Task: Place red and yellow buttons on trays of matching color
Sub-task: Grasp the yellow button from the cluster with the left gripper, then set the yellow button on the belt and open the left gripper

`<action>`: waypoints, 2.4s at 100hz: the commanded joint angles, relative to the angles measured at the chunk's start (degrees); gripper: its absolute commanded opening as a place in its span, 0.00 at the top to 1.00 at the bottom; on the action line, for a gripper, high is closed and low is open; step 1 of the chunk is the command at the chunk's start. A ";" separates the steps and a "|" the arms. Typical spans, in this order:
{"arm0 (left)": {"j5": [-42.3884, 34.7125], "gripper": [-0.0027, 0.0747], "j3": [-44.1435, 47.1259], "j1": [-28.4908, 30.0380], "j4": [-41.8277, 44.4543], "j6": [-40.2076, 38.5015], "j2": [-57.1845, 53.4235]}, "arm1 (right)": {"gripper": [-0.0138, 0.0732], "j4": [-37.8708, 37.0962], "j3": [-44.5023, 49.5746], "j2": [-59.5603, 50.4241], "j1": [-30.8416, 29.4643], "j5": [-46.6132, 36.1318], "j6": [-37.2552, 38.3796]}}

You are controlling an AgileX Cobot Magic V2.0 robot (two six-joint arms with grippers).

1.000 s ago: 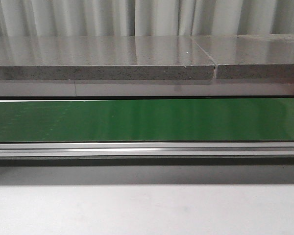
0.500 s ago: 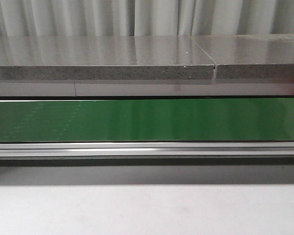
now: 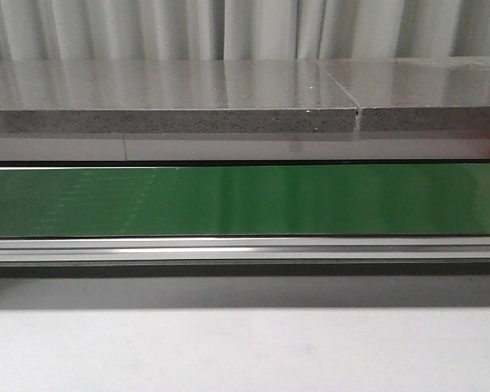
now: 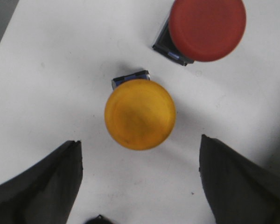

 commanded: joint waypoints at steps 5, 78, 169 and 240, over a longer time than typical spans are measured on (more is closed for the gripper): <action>-4.33 0.32 -1.74 0.13 -0.75 -0.20 -1.36 | 0.92 -0.44 -1.55 0.32 0.23 -4.06 -0.51; -11.76 0.65 -1.74 0.13 -0.80 0.05 1.33 | 0.92 -0.44 -1.55 0.32 0.23 -4.06 -0.51; -3.65 0.73 2.74 -9.40 -0.63 1.18 -21.44 | 0.92 -0.44 -1.55 0.32 0.23 -4.06 -0.51; -7.46 0.72 12.79 -19.62 -0.63 1.18 -21.09 | 0.92 -0.44 -1.55 0.32 0.23 -4.06 -0.51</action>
